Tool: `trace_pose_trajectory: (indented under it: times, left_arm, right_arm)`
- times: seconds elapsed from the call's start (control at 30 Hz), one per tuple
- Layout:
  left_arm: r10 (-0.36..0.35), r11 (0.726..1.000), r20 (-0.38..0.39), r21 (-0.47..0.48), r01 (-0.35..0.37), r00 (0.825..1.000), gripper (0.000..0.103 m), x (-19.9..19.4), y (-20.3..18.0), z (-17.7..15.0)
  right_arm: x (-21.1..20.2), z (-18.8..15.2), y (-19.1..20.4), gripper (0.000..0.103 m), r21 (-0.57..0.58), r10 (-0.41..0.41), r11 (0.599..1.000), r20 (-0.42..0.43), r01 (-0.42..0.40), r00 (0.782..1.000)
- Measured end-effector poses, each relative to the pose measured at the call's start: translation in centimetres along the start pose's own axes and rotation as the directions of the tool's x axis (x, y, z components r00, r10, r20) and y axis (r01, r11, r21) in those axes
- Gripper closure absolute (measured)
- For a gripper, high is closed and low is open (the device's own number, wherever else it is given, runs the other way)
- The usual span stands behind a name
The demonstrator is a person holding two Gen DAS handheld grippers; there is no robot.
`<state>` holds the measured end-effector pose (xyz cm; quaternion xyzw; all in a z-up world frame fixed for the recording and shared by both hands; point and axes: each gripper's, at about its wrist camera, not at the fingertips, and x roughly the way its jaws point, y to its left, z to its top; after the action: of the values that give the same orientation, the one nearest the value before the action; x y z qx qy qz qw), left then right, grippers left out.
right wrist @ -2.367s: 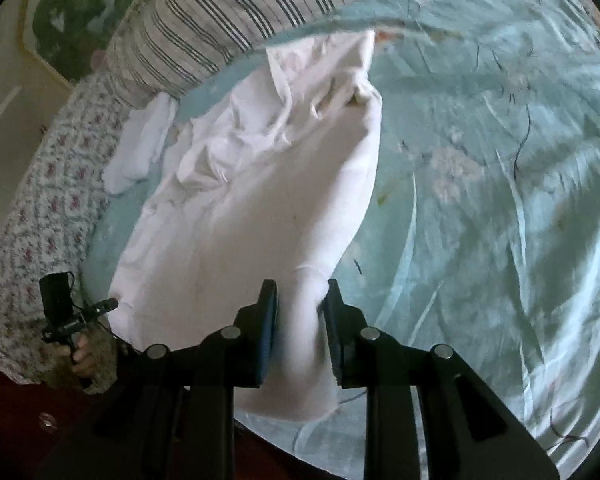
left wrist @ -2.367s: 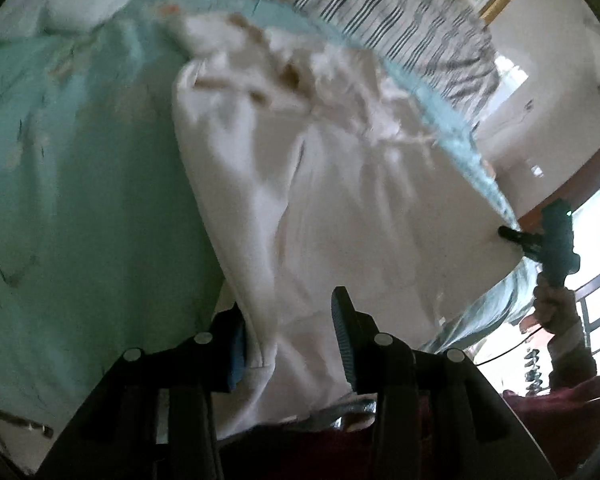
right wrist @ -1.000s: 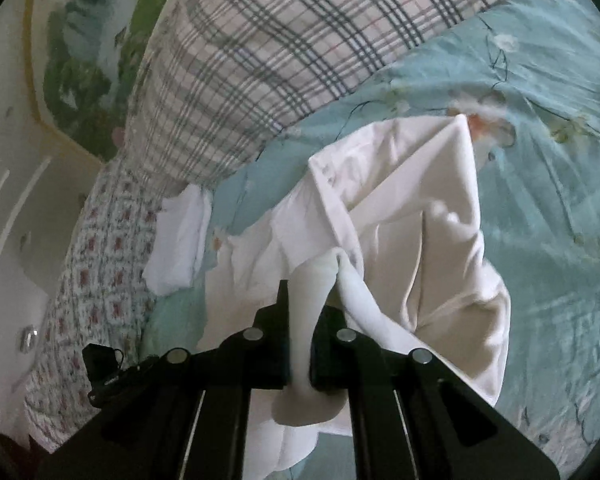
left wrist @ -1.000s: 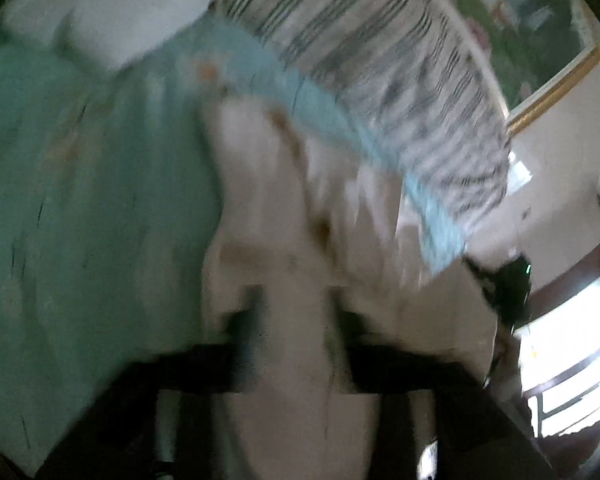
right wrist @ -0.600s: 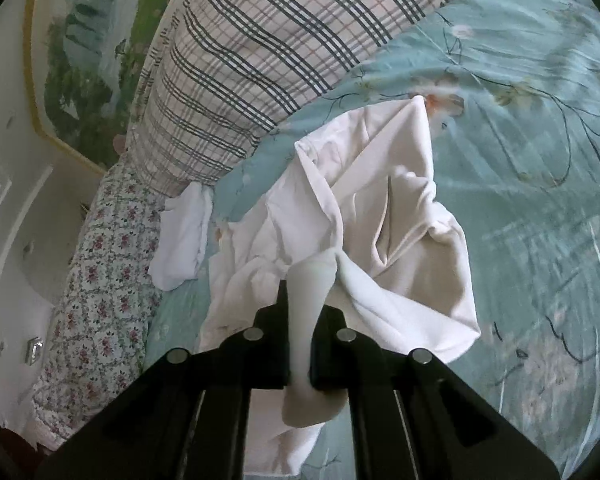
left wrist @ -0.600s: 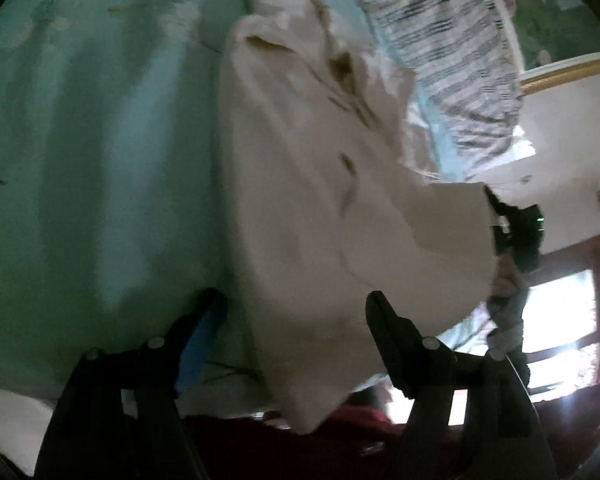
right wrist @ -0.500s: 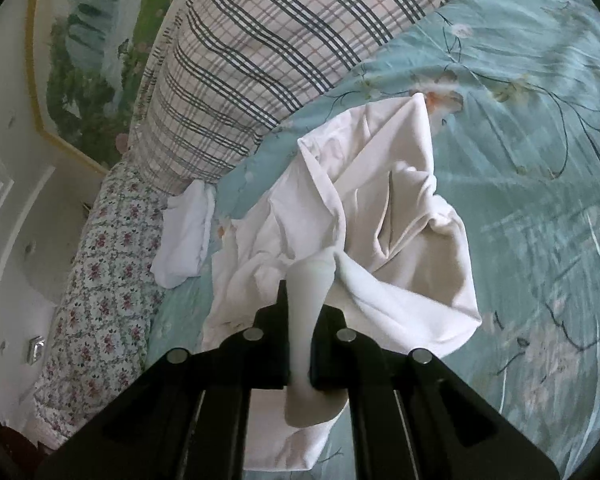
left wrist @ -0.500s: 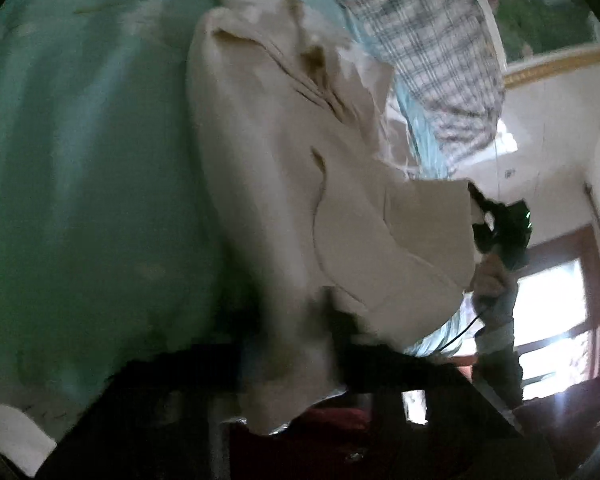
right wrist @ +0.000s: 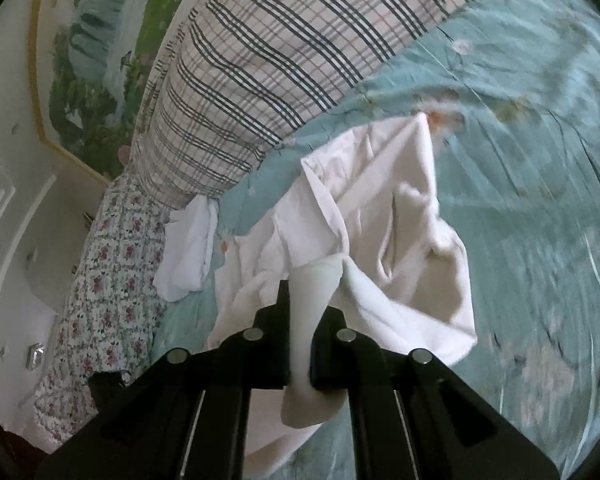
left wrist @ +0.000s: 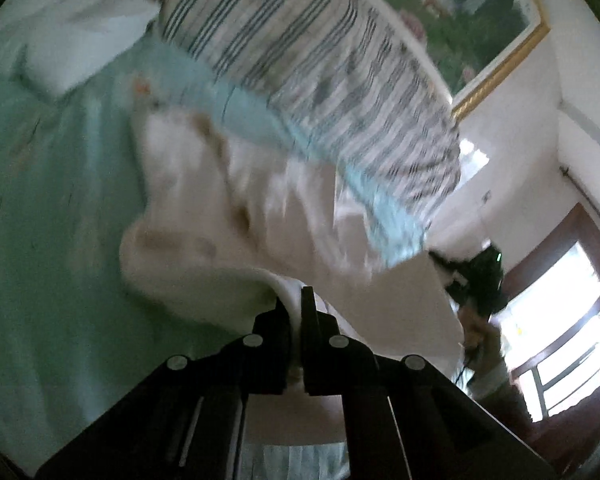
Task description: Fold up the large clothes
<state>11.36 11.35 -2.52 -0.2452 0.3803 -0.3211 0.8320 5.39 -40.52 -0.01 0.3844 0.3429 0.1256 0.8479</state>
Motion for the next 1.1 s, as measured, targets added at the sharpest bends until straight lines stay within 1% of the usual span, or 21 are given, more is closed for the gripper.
trace_pose_trajectory:
  times: [0.13, 0.2, 0.23, 0.3, 0.4, 0.43, 0.5, 0.57, 0.6, 0.63, 0.67, 0.73, 0.8, 0.87, 0.9, 0.93, 0.97, 1.0, 1.03, 1.07, 1.1]
  left_arm:
    - [0.031, 0.999, 0.059, -0.015, -0.03, 0.998, 0.101, 3.1, 1.7, 5.2]
    - [0.04, 0.998, 0.058, -0.056, -0.037, 0.998, 0.101, 5.5, 3.6, 7.3]
    - [0.053, 0.994, 0.053, -0.099, -0.048, 0.997, 0.101, 7.2, 5.3, 8.5]
    - [0.087, 0.984, 0.033, -0.158, -0.08, 0.996, 0.101, 9.7, 8.1, 10.3]
    - [0.139, 0.967, -0.042, -0.211, -0.145, 0.989, 0.1, 14.0, 12.2, 11.8]
    - [0.159, 0.957, -0.083, -0.232, -0.175, 0.984, 0.099, 15.3, 13.5, 12.0]
    - [0.147, 0.951, -0.103, -0.259, -0.169, 0.984, 0.098, 16.1, 14.7, 11.9]
    - [0.143, 0.957, -0.084, -0.241, -0.16, 0.986, 0.095, 15.3, 14.3, 11.8]
    - [0.155, 0.961, -0.071, -0.221, -0.167, 0.985, 0.09, 14.6, 13.8, 11.7]
    - [0.176, 0.964, -0.053, -0.195, -0.183, 0.983, 0.086, 13.6, 13.1, 11.7]
    - [0.186, 0.965, -0.044, -0.181, -0.191, 0.982, 0.08, 12.9, 12.6, 11.6]
    - [0.183, 0.972, -0.016, -0.145, -0.183, 0.983, 0.077, 11.1, 11.0, 11.2]
    - [0.125, 0.988, -0.018, -0.087, -0.127, 0.992, 0.077, 10.0, 8.3, 10.4]
    - [0.072, 0.997, -0.078, -0.007, -0.073, 0.994, 0.076, 11.0, 5.0, 9.0]
    - [0.05, 0.999, -0.112, 0.02, -0.048, 0.992, 0.073, 12.0, 3.7, 8.4]
    - [0.019, 0.999, -0.155, 0.042, -0.013, 0.988, 0.072, 13.3, 2.5, 7.6]
    - [-0.016, 0.998, -0.204, 0.06, 0.028, 0.979, 0.072, 14.9, 1.3, 6.8]
    - [-0.029, 0.996, -0.246, 0.077, 0.049, 0.969, 0.072, 16.7, 0.3, 6.1]
    - [-0.016, 0.994, -0.284, 0.098, 0.046, 0.959, 0.072, 18.7, -0.4, 5.5]
    - [0.005, 0.992, -0.31, 0.122, 0.035, 0.951, 0.072, 20.4, -0.8, 5.3]
    - [0.022, 0.991, -0.324, 0.135, 0.023, 0.946, 0.072, 21.6, -0.7, 5.2]
  right_arm:
    - [2.8, 3.3, 0.3, 0.096, -0.025, -0.041, 0.999, 0.011, 0.042, 0.999]
    - [4.5, 4.9, -0.1, 0.096, -0.032, -0.06, 0.998, 0.014, 0.061, 0.998]
    - [5.8, 6.0, -0.5, 0.096, -0.039, -0.094, 0.995, 0.012, 0.095, 0.995]
    - [8.1, 7.4, -1.6, 0.096, -0.03, -0.145, 0.989, 0.001, 0.145, 0.989]
    - [12.0, 9.1, -4.5, 0.096, 0.014, -0.209, 0.978, -0.04, 0.21, 0.977]
    - [13.7, 9.4, -5.8, 0.093, 0.035, -0.222, 0.974, -0.072, 0.225, 0.972]
    - [15.4, 9.4, -7.5, 0.089, 0.072, -0.25, 0.964, -0.105, 0.258, 0.963]
    - [15.9, 9.1, -9.0, 0.087, 0.131, -0.221, 0.963, -0.116, 0.236, 0.968]
    - [15.5, 9.0, -9.4, 0.085, 0.16, -0.191, 0.965, -0.105, 0.206, 0.976]
    - [14.7, 8.9, -9.6, 0.077, 0.185, -0.155, 0.968, -0.087, 0.169, 0.984]
    - [14.0, 8.9, -9.6, 0.063, 0.191, -0.144, 0.969, -0.071, 0.155, 0.987]
    - [11.5, 8.9, -8.9, 0.049, 0.182, -0.127, 0.975, -0.004, 0.126, 0.992]
    - [9.5, 8.7, -8.0, 0.046, 0.152, -0.13, 0.981, 0.042, 0.122, 0.991]
    - [8.2, 8.0, -5.7, 0.046, 0.047, -0.122, 0.992, 0.05, 0.12, 0.991]
    - [8.4, 7.7, -4.8, 0.047, 0.004, -0.122, 0.993, 0.032, 0.122, 0.992]
    - [9.1, 7.0, -3.5, 0.049, -0.066, -0.125, 0.99, -0.015, 0.124, 0.992]
    - [10.4, 6.0, -2.1, 0.053, -0.144, -0.142, 0.981, -0.075, 0.13, 0.987]
    - [11.5, 5.2, -1.2, 0.056, -0.197, -0.159, 0.971, -0.119, 0.133, 0.98]
    - [13.4, 4.0, 0.0, 0.061, -0.281, -0.192, 0.95, -0.187, 0.135, 0.963]
    - [14.8, 3.3, 0.7, 0.061, -0.336, -0.218, 0.933, -0.232, 0.132, 0.948]
    - [16.8, 2.3, 1.4, 0.061, -0.398, -0.253, 0.909, -0.291, 0.124, 0.923]
